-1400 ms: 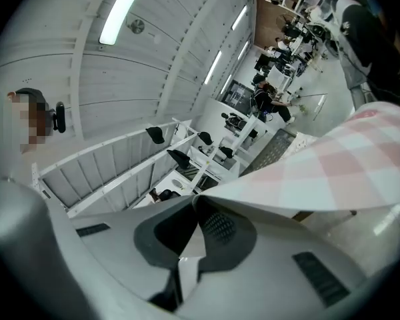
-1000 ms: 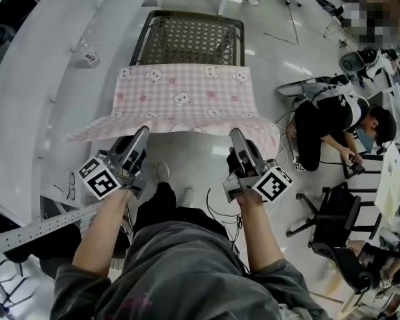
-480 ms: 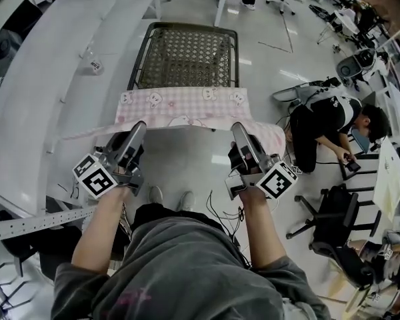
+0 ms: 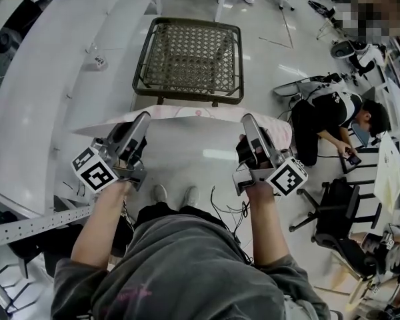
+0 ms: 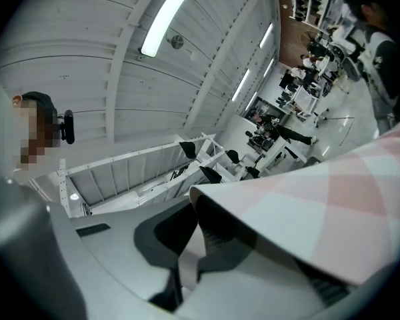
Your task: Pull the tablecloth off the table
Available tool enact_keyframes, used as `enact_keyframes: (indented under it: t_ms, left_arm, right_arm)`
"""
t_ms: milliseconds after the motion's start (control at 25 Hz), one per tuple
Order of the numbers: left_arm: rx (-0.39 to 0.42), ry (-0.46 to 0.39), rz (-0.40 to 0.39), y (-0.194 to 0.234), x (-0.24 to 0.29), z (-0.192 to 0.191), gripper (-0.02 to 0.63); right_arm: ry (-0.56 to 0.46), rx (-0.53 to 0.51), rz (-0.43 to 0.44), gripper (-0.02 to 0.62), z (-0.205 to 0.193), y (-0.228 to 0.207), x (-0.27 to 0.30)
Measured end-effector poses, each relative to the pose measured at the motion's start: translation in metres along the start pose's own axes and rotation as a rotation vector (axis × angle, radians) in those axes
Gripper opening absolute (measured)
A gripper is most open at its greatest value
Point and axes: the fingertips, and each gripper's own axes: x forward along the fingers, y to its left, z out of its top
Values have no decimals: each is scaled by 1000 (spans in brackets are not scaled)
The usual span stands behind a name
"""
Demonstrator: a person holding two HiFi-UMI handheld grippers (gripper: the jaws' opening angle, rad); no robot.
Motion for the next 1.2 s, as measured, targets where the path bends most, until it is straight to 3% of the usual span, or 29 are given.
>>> enact_keyframes:
  t_ms: [560,1200]
  left_arm:
    - [17,-29,-84,3,-19,55,0]
    - [26,-47,-105,21,-8,76,0]
  right_arm:
    - [-41,-68,7,5,-5,54,26]
    - [-63,-97,8,5,3,53,52]
